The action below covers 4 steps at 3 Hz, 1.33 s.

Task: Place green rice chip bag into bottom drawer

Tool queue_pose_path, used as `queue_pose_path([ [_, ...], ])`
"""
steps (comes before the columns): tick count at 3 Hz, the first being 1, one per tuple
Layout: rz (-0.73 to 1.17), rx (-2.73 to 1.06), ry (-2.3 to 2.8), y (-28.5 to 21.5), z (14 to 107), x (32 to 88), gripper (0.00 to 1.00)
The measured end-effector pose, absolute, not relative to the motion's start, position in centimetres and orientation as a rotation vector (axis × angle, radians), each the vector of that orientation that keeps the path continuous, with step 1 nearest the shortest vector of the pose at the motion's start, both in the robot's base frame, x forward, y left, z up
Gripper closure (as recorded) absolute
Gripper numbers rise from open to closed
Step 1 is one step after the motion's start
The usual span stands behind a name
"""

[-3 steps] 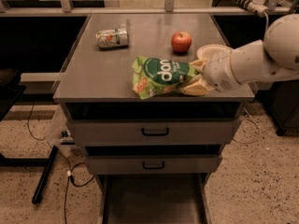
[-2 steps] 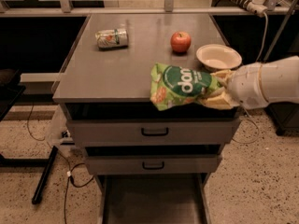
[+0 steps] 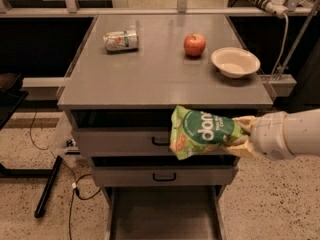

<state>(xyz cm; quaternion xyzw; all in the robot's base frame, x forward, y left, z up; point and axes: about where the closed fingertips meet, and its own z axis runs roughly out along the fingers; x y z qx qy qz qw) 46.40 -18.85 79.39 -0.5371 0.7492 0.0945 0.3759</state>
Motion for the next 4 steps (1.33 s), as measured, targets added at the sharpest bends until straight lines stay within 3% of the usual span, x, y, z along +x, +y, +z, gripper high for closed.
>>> queue_pose_path([
  [2,0.291,-1.418,1.972,-18.5,74.1,46.6,1.00],
  [4,0.398,-1.406,1.897,-15.4,67.4,42.7,1.00],
])
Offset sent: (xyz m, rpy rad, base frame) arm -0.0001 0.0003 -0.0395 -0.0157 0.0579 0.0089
